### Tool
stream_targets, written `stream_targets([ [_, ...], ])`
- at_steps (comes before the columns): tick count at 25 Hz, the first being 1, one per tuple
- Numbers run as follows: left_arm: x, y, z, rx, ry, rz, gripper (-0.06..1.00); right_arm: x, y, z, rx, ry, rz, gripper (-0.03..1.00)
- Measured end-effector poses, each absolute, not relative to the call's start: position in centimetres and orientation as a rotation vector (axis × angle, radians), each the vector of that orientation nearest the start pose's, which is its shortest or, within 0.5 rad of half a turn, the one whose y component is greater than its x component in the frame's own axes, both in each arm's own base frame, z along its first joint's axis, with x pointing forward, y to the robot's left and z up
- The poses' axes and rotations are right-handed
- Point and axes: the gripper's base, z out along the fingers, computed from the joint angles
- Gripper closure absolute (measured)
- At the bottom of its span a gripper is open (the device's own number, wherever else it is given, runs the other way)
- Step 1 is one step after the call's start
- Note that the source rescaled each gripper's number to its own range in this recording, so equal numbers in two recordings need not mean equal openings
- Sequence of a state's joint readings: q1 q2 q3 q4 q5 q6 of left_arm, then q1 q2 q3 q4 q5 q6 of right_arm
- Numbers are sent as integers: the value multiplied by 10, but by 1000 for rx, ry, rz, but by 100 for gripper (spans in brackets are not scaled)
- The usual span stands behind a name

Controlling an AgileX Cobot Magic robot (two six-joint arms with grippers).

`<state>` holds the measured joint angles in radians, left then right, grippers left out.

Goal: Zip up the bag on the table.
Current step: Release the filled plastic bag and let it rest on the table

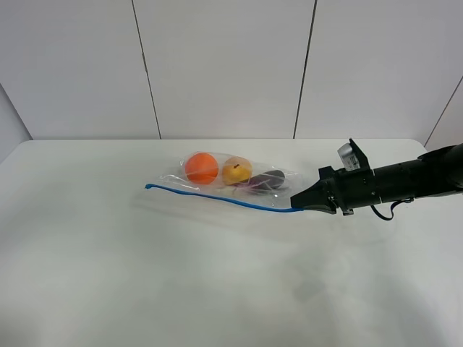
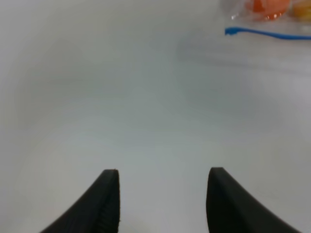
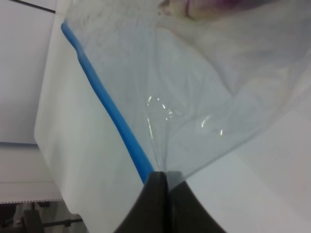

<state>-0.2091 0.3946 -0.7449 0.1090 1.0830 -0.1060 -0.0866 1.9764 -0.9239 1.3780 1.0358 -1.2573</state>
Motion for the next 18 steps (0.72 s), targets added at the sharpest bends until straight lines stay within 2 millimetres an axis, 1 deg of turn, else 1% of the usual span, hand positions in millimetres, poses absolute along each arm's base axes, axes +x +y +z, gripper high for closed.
stream_targets([
  [3, 38, -4, 336, 115, 2221, -112, 29, 327, 49, 127, -158, 2479, 1332, 97],
  [6, 36, -6, 330, 116, 2249, -142, 29, 327, 49, 127, -158, 2479, 1332, 97],
  [14, 38, -9, 299, 131, 2391, -164, 29, 327, 49, 127, -162, 2482, 1330, 97],
  [18, 39, -12, 289, 155, 2425, -194, 29, 327, 49, 127, -162, 2483, 1329, 97],
])
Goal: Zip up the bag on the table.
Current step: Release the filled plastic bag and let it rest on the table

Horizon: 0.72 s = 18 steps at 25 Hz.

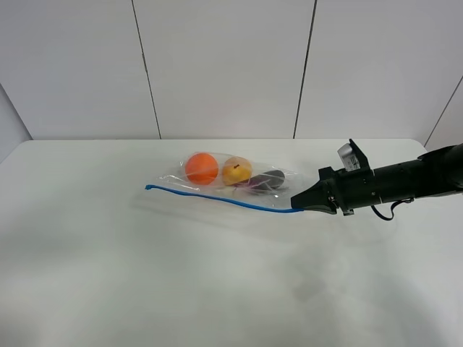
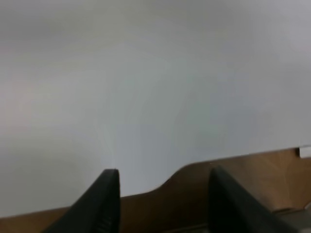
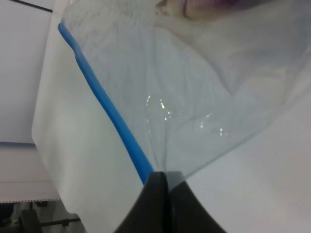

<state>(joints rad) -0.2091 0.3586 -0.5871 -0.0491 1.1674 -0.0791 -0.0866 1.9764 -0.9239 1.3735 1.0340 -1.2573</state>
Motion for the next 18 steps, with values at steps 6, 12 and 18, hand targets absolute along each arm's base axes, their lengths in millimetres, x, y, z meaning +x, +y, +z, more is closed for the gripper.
stream_targets([
  [6, 31, -11, 289, 195, 2377, -189, 29, 327, 48, 126, -164, 2486, 1322, 97],
  [12, 14, -11, 288, 216, 2283, -236, 29, 327, 48, 126, -165, 2486, 1320, 97],
  [18, -14, -9, 289, 285, 2101, -269, 29, 327, 48, 126, -164, 2487, 1318, 97],
])
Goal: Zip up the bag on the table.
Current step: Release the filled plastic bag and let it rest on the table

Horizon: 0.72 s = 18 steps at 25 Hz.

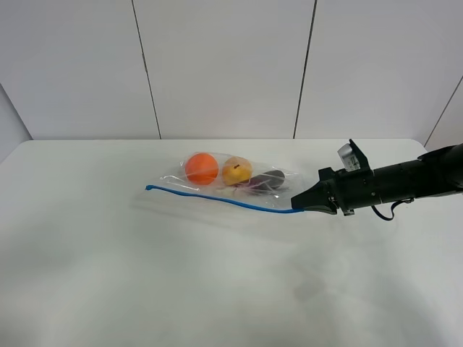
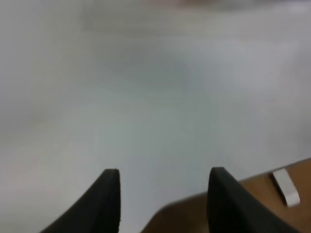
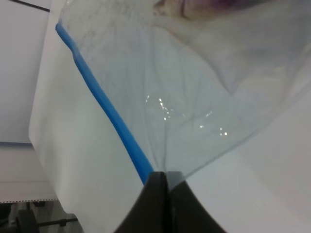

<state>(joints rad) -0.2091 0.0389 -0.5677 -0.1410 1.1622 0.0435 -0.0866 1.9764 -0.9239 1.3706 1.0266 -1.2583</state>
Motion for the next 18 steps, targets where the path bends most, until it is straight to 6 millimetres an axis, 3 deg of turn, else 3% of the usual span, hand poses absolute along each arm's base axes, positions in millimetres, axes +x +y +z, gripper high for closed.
stream_targets([
  [18, -21, -8, 288, 294, 2058, -272, 29, 327, 48, 125, -170, 2490, 1306, 97],
])
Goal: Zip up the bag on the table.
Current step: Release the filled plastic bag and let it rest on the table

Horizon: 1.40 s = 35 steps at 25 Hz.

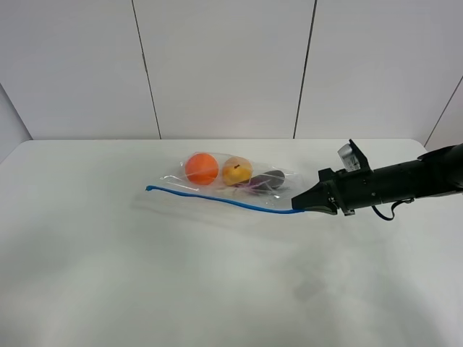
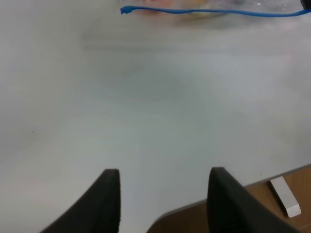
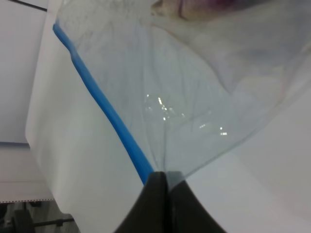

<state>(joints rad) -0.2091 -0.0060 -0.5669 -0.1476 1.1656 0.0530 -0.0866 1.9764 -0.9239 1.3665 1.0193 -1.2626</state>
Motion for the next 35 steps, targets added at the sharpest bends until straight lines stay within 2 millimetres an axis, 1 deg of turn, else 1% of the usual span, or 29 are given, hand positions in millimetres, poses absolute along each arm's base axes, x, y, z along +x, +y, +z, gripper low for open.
stream_targets([
  [10, -21, -8, 288, 293, 2058, -271, 29, 327, 48, 125, -176, 2492, 1301, 97],
  [17, -20, -10, 288, 193, 2065, -212, 29, 327, 48, 125, -176, 2491, 1301, 97],
  [27, -20, -11, 288, 129, 2068, -174, 29, 327, 48, 125, -176, 2491, 1301, 97],
  [33, -20, -11, 288, 126, 2068, -173, 29, 327, 48, 125, -179, 2494, 1299, 97],
  [35, -20, -11, 288, 126, 2068, -173, 29, 327, 47, 124, -185, 2501, 1285, 92],
])
